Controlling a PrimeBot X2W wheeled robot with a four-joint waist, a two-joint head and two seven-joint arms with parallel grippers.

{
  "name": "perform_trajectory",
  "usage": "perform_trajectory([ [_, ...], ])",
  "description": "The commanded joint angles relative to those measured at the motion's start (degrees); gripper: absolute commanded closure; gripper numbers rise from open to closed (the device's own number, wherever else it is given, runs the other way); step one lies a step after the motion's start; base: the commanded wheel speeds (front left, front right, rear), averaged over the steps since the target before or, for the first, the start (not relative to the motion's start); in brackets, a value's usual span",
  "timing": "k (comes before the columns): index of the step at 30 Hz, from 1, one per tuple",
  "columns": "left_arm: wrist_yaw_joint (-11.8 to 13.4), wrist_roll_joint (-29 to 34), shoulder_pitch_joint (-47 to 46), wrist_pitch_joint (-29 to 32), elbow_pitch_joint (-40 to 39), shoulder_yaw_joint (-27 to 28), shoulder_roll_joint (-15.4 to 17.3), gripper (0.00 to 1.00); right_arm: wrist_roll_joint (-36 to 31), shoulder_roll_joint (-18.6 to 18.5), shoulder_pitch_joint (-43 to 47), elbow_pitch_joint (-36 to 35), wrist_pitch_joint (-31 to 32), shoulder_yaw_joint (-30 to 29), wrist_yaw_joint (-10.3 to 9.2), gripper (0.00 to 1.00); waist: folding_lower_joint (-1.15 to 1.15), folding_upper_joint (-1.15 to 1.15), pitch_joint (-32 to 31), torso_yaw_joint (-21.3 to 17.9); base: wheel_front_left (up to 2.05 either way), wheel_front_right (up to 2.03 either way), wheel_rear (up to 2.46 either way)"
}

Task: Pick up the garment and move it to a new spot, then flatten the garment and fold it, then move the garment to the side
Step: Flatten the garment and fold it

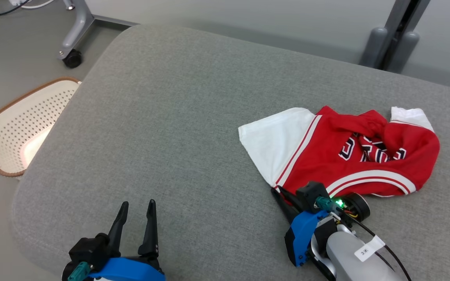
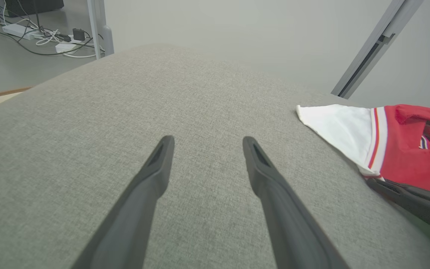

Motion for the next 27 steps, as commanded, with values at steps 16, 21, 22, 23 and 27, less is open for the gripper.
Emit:
perform_trajectory([
  [16, -0.1, 1.8, 0.0, -0.1, -1.5, 1.8, -0.1, 0.00, -2.5, -8.7, 19.2, -24.1, -4.8, -18.1, 0.04, 1.00, -0.01, 0.00, -5.3, -18.1, 0.00, 0.00, 0.00],
  [21, -0.1, 1.3, -0.3, -0.1, -1.0, 0.7, 0.0, 0.00, -3.9, -9.9, 22.7, -31.0, -4.8, -27.9, 0.06, 1.00, -0.01, 0.00, -5.2, -21.2, 0.00, 0.00, 0.00],
  [22, -0.1, 1.3, -0.5, -0.1, -0.9, 0.3, -0.1, 0.00, -4.5, -10.0, 23.3, -31.6, -4.8, -29.3, 0.06, 1.00, -0.01, 0.00, -5.1, -21.5, 0.00, 0.00, 0.00],
  [23, -0.1, 1.2, -0.6, -0.1, -0.9, 0.1, 0.0, 0.00, -4.7, -9.8, 23.8, -31.7, -4.8, -30.4, 0.06, 1.00, -0.01, 0.00, -5.0, -21.8, 0.00, 0.00, 0.00],
  [27, -0.1, 1.2, -1.2, -0.1, -0.5, -0.8, 0.0, 0.00, -5.1, -7.9, 24.0, -29.8, -4.8, -32.5, 0.06, 0.00, -0.01, 0.00, -4.5, -22.4, 0.00, 0.00, 0.00],
])
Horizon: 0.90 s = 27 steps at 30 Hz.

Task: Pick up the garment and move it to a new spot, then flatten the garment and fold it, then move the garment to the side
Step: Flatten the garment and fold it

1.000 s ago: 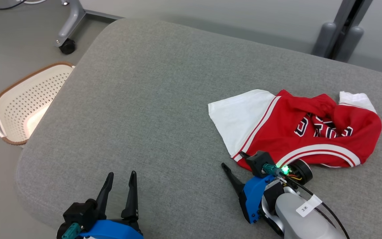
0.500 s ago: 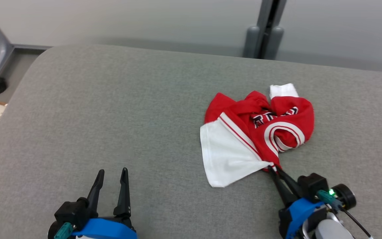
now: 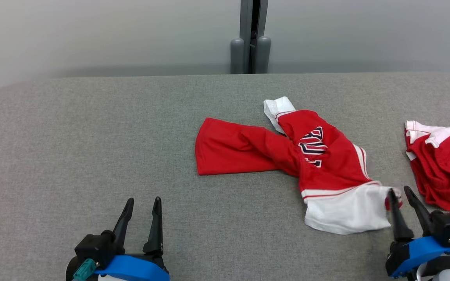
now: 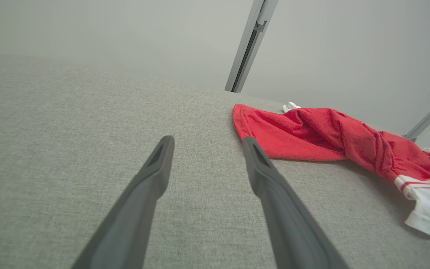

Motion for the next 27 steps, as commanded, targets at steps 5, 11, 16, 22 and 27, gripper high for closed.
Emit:
perform_trajectory([
  [5, -0.1, 0.1, -2.5, -0.1, 0.5, -0.4, 0.0, 0.00, 0.5, 3.1, -1.4, -2.9, -0.2, 0.2, -0.02, 0.00, 0.00, 0.00, 1.5, -0.5, 0.00, 0.00, 0.00],
  [11, -0.1, -1.2, -8.6, -0.1, 3.5, -2.9, 0.6, 0.00, 1.1, 5.3, -3.0, -7.0, -0.2, 2.4, -0.02, 0.00, 0.00, 0.00, 4.9, -0.9, 0.00, 0.00, 0.00],
  [16, -0.1, -5.4, -17.6, -0.1, 9.1, -8.5, 2.2, 0.00, 0.2, 6.7, -5.0, -8.5, -0.2, 4.4, -0.02, 0.00, 0.00, 0.00, 8.9, -1.7, 0.00, 0.00, 0.00],
  [22, -0.1, -11.4, -29.2, -0.1, 16.6, -15.9, 5.1, 0.00, -0.3, 7.7, -7.0, -9.4, -0.2, 6.0, -0.02, 0.00, 0.00, 0.00, 12.4, -3.1, 0.00, 0.00, 0.00],
  [27, -0.1, -16.7, -36.3, 1.4, 21.5, -21.3, 6.3, 0.00, -0.2, 8.0, -7.7, -9.5, -0.2, 6.7, -0.02, 0.00, 0.00, 0.00, 14.0, -4.3, 0.00, 0.00, 0.00],
])
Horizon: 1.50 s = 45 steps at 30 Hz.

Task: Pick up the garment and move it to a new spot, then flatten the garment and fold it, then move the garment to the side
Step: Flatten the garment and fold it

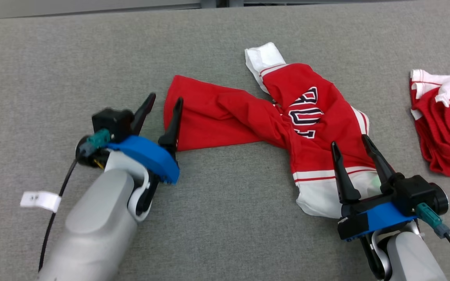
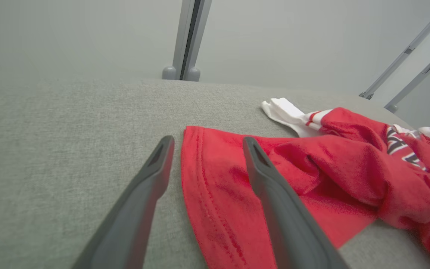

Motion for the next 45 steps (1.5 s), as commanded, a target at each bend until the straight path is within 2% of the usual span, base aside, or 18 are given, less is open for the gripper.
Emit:
perform_trajectory([
  [1, -0.1, -1.9, -3.3, 0.6, 1.3, -2.1, 1.0, 0.00, 0.0, 0.2, -1.1, -0.2, -0.2, 0.2, -0.02, 0.00, -0.01, 0.00, 0.6, -0.6, 0.00, 0.00, 0.00],
  [9, -0.1, -6.3, -8.8, 6.3, 9.2, -11.0, 2.7, 0.00, 1.1, 0.4, -1.8, -0.4, -0.2, 1.4, -0.02, 0.00, -0.01, 0.00, 1.5, -2.5, 0.00, 0.00, 0.00],
  [10, -0.1, -6.8, -8.9, 6.2, 9.5, -12.0, 2.5, 0.28, 1.4, 0.4, -1.8, -0.5, -0.2, 1.5, -0.02, 0.00, -0.01, 0.00, 1.5, -2.6, 0.00, 0.00, 0.00],
  [11, -0.1, -7.2, -9.0, 5.6, 9.4, -13.0, 2.5, 0.93, 1.5, 0.4, -1.7, -0.5, -0.2, 1.4, -0.02, 0.00, -0.01, 0.00, 1.5, -2.6, 0.00, 0.00, 0.00],
  [12, -0.1, -7.3, -8.9, 4.9, 9.4, -14.0, 2.6, 1.00, 1.7, 0.4, -1.6, -0.5, -0.2, 1.3, -0.02, 0.00, -0.01, 0.00, 1.3, -2.5, 0.00, 0.00, 0.00],
  [15, -0.1, -8.1, -9.5, 0.6, 8.9, -15.1, 3.0, 1.00, 1.7, 0.4, -0.8, -0.5, -0.2, 0.7, -0.02, 0.00, -0.01, 0.00, 0.4, -1.5, 0.00, 0.00, 0.00],
  [18, -0.1, -6.2, -11.2, -1.6, 5.6, -14.8, 3.2, 1.00, 1.5, 0.4, 0.3, -0.2, -0.2, -0.1, -0.02, 0.00, -0.01, 0.00, -1.3, 0.4, 0.00, 0.00, 0.00],
  [20, -0.1, -2.8, -11.7, -1.7, -1.4, -10.2, 4.0, 1.00, 1.5, 0.4, 1.1, 0.3, -0.2, -0.6, -0.02, 0.00, -0.01, 0.00, -2.5, 2.2, 0.00, 0.00, 0.00],
  [23, 0.0, 4.4, -6.9, -1.6, -11.9, -3.3, 4.5, 1.00, 1.9, 0.4, 1.8, 1.1, -0.2, -0.7, -0.01, 0.00, -0.01, 0.00, -4.4, 4.6, 0.00, 0.00, 0.00],
  [26, 0.0, 9.8, -2.2, -1.6, -20.1, 1.1, 4.5, 1.00, 2.3, 0.3, 3.0, 2.1, -0.2, -0.4, -0.02, 0.00, -0.01, 0.00, -6.4, 6.7, 0.00, 0.00, 0.00],
  [27, 0.0, 10.8, -0.1, -1.6, -21.6, 2.1, 4.7, 0.92, 2.5, 0.3, 3.2, 2.3, -0.2, -0.4, -0.02, 0.00, -0.01, 0.00, -6.9, 7.3, 0.00, 0.00, 0.00],
  [28, 0.0, 11.6, 2.1, -1.7, -22.5, 3.2, 5.0, 0.50, 2.6, 0.3, 3.3, 2.5, -0.2, -0.3, -0.01, 0.00, -0.01, 0.00, -7.4, 7.8, 0.00, 0.00, 0.00],
  [29, 0.0, 12.3, 4.4, -1.7, -22.9, 4.0, 5.4, 0.00, 2.6, 0.3, 3.5, 2.8, -0.2, -0.1, -0.01, 0.00, -0.01, 0.00, -7.9, 8.3, 0.00, 0.00, 0.00],
  [36, 0.0, 12.4, 18.8, -1.7, -19.5, 10.7, 5.9, 0.00, 3.2, 0.3, 4.6, 4.0, -0.2, 0.5, -0.01, 0.00, -0.01, 0.00, -10.1, 9.8, 0.00, 0.00, 0.00],
  [45, 0.0, 13.8, 30.6, -1.7, -18.9, 17.6, 1.0, 0.00, 3.8, 0.3, 7.1, 5.7, -0.2, 0.4, -0.01, 0.00, -0.01, 0.00, -13.1, 10.6, 0.00, 0.00, 0.00],
])
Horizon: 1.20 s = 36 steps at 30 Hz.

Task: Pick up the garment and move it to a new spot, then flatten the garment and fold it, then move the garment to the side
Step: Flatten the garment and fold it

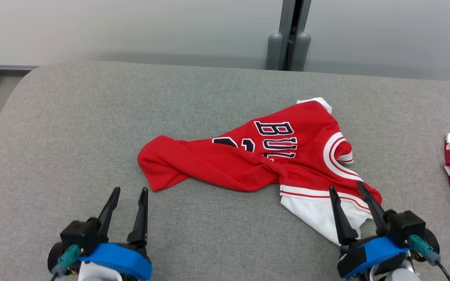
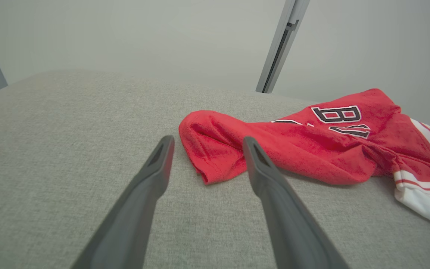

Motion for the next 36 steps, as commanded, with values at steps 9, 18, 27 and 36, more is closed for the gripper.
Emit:
perform_trajectory([
  [9, 0.1, 3.6, 6.1, -0.1, -1.7, 4.2, -5.1, 0.00, 1.2, -0.1, 4.5, 2.7, -0.2, -1.1, -0.01, 0.00, 0.01, 0.00, -3.3, -0.2, 0.00, 0.00, 0.00],
  [18, 0.1, 3.8, 8.4, -0.1, -0.6, 3.8, -6.3, 0.00, 1.1, -0.1, 7.8, 6.2, -0.2, -4.2, -0.01, 0.00, 0.01, 0.00, -5.3, -0.1, 0.00, 0.00, 0.00],
  [27, 0.1, 3.3, 7.4, -0.1, -0.2, 3.8, -6.1, 0.00, 2.7, -0.1, 6.0, 12.5, -0.2, -2.8, -0.02, 0.00, 0.01, 0.00, -4.6, 0.5, 0.00, 0.00, 0.00],
  [36, 0.1, 2.5, 6.6, -0.1, 0.8, 2.5, -5.8, 0.00, 3.4, 0.0, 2.3, 18.5, 0.0, 2.1, 0.01, 1.00, 0.01, 0.00, -4.1, 1.3, 0.00, 0.00, 0.00],
])
